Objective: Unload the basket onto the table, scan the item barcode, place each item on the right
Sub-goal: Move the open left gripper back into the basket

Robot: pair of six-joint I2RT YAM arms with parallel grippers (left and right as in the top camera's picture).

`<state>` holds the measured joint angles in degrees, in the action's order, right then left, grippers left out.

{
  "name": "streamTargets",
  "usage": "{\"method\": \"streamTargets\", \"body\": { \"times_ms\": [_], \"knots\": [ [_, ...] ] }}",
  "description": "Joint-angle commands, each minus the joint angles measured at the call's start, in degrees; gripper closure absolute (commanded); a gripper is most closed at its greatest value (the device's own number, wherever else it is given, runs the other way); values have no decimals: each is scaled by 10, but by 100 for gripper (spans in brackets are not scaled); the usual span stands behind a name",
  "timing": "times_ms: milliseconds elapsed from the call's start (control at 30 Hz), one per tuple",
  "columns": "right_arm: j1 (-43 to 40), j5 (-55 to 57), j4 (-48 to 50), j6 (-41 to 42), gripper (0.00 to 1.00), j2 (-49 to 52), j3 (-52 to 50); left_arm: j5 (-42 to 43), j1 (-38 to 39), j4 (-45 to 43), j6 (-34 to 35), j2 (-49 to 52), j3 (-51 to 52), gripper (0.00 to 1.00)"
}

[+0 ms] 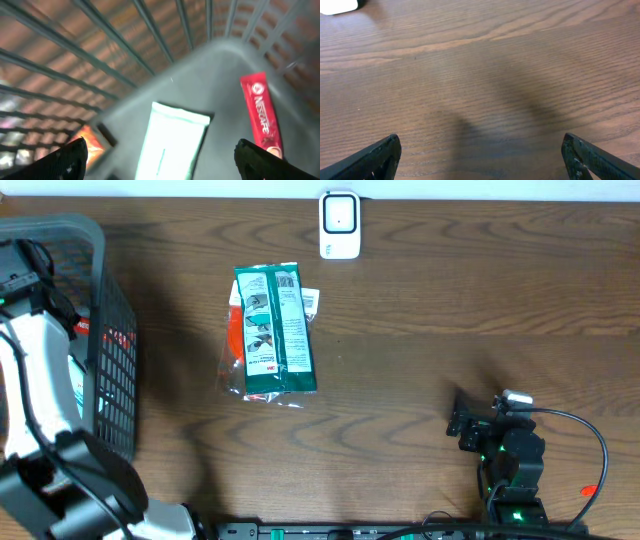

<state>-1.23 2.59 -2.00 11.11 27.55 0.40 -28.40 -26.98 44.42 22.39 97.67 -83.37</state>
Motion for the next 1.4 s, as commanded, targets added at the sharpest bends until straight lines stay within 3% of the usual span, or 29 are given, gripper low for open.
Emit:
{"method": "streamTargets", "body": {
  "times_ms": [0, 467, 1367],
  "knots": [
    [2, 3, -2, 11, 1, 1, -1, 25, -3, 9, 55, 27, -2, 7],
    [2, 4, -1, 11, 1, 1, -1, 30, -14, 18, 103, 122, -1, 6],
    [2, 4, -1, 11, 1, 1, -1, 70, -36, 23, 112, 213, 19, 6]
  ]
}}
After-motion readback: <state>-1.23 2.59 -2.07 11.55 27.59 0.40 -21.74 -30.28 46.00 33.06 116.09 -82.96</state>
